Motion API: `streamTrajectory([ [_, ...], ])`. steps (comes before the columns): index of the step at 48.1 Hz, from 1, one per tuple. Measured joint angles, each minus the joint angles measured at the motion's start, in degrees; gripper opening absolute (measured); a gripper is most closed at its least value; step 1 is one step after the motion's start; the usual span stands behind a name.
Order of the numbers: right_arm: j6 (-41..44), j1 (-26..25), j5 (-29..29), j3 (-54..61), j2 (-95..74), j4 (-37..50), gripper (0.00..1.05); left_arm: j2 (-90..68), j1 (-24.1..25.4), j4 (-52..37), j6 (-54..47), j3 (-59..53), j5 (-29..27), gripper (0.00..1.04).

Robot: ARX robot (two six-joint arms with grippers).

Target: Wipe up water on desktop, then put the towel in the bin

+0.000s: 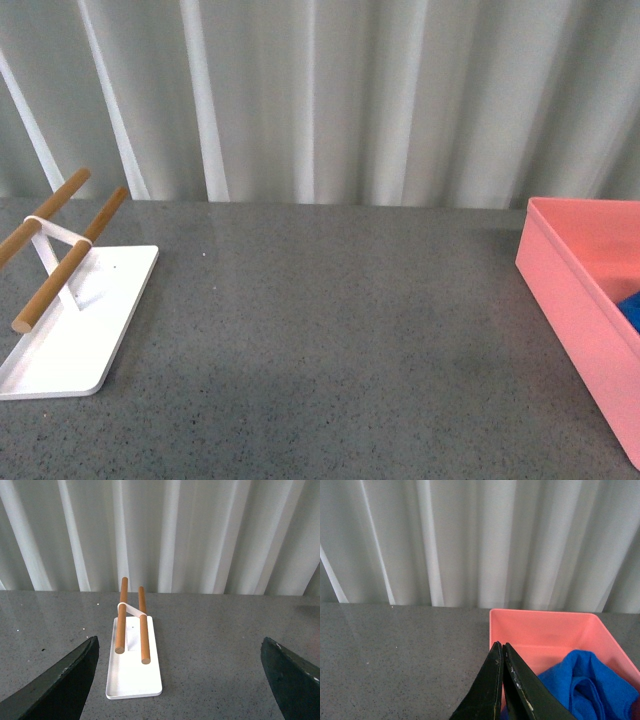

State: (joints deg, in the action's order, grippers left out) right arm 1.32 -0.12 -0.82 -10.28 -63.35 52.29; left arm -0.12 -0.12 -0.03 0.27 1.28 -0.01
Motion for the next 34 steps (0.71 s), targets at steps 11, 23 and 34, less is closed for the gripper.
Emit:
streamTrajectory([
  [11,-0.15,0.0,0.35,5.49,9.25,-3.43,0.03,0.0,0.0,0.0,0.0,0.0,-0.02,0.98],
  [23,-0.22,0.02,0.42,8.33,16.24,-7.56,0.03,0.0,0.0,0.0,0.0,0.0,0.0,0.98],
  [34,-0.37,0.02,0.57,8.9,28.7,-18.38,0.03,0.04,0.0,0.0,0.0,0.0,0.0,0.98],
])
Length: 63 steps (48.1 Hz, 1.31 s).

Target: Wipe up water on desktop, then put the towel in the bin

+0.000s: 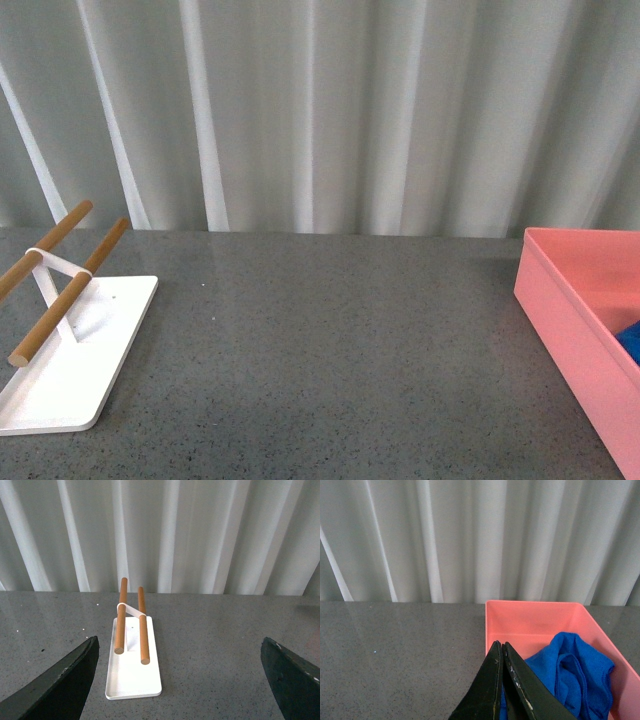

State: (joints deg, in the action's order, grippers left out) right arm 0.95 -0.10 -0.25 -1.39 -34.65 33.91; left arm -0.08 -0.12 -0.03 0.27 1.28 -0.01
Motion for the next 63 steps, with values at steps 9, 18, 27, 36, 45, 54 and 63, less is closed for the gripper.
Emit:
streamTrajectory([
  [9,-0.24,0.0,0.02,0.04,7.13,-6.62,0.03,0.0,0.0,0.0,0.0,0.0,0.0,0.98],
  [18,-0.35,0.0,0.17,0.07,13.22,-12.41,0.03,0.0,0.0,0.0,0.0,0.0,0.0,0.98],
  [27,-0.37,0.0,0.2,0.07,17.53,-16.59,0.03,0.0,0.0,0.0,0.0,0.0,0.0,0.98],
  [36,-0.37,0.0,0.17,0.07,21.44,-20.48,0.03,0.0,0.0,0.0,0.0,0.0,0.0,0.98],
  [45,-0.37,0.0,0.17,0.07,24.3,-23.34,0.03,0.0,0.0,0.0,0.0,0.0,0.0,0.98],
  [54,-0.39,0.0,0.2,0.04,34.14,-33.55,0.03,-0.02,0.0,0.0,0.0,0.0,-0.02,0.98],
  [63,-0.39,0.0,0.2,0.04,34.4,-33.81,0.09,0.02,0.0,0.0,0.0,0.0,0.0,0.98],
])
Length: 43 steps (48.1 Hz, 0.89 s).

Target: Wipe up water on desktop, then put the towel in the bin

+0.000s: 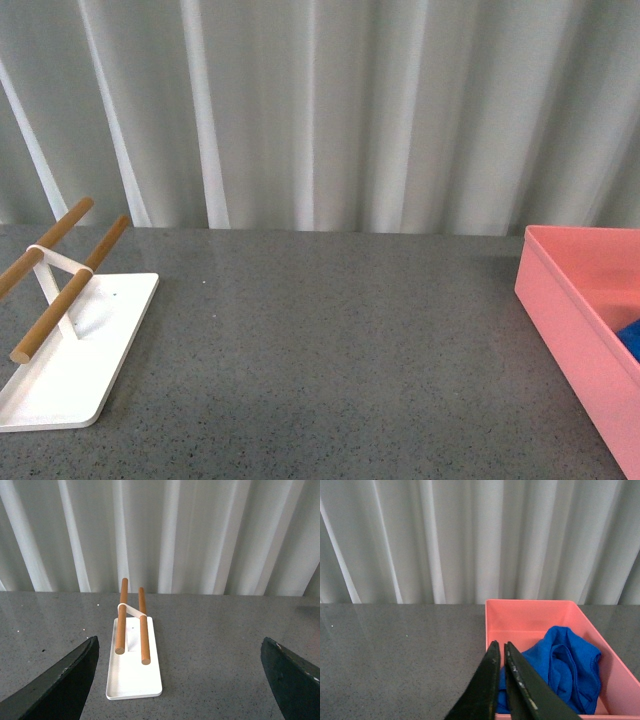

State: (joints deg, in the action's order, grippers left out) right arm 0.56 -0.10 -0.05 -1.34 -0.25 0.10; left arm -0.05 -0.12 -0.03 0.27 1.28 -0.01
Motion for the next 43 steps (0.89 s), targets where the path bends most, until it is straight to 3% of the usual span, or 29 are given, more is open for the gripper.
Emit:
streamTrajectory([
  [13,0.0,0.0,0.0,0.0,0.0,0.0,0.49,0.0,0.0,0.0,0.0,0.0,0.0,0.98],
  [20,0.0,0.0,0.0,0.0,0.0,0.0,0.85,0.0,0.0,0.0,0.0,0.0,0.0,0.98],
  [24,-0.04,0.0,0.0,0.0,0.0,0.0,0.99,-0.02,0.0,0.0,0.0,0.0,0.0,0.98],
  [43,-0.22,0.0,0.0,0.0,0.0,0.0,0.98,-0.02,0.0,0.0,0.0,0.0,0.0,0.98],
])
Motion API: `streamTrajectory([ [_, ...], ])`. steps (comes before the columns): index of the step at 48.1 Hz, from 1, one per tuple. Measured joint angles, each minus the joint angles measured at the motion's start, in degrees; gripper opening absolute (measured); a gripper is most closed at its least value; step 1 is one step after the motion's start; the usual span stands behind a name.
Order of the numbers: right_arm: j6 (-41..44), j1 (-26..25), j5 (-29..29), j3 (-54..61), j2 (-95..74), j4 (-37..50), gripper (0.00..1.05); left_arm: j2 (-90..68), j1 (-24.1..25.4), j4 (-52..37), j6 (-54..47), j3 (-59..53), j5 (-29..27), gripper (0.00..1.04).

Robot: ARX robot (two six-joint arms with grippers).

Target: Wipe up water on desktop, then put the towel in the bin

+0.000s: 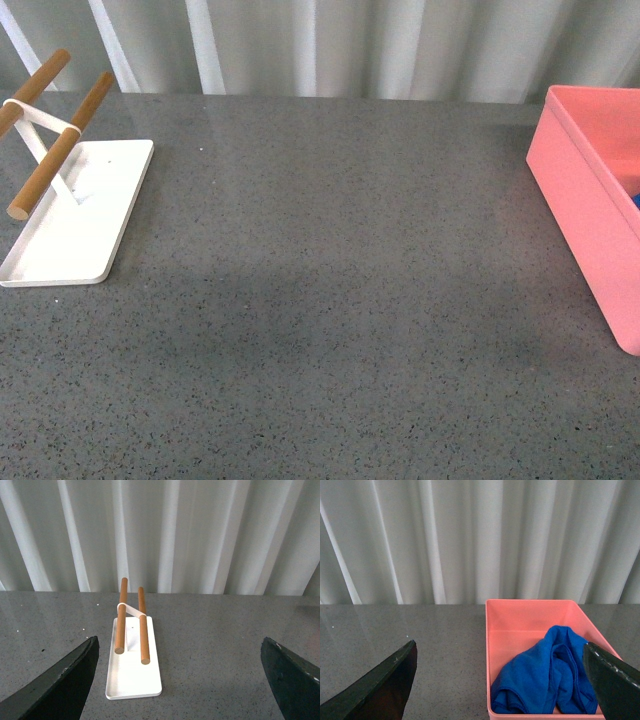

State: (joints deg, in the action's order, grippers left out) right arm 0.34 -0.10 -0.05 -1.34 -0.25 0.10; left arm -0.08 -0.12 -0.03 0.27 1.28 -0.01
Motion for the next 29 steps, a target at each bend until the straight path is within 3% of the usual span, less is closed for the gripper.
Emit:
streamTrajectory([
  [29,0.0,0.0,0.0,0.0,0.0,0.0,0.98,0.0,0.0,0.0,0.0,0.0,0.0,0.98],
])
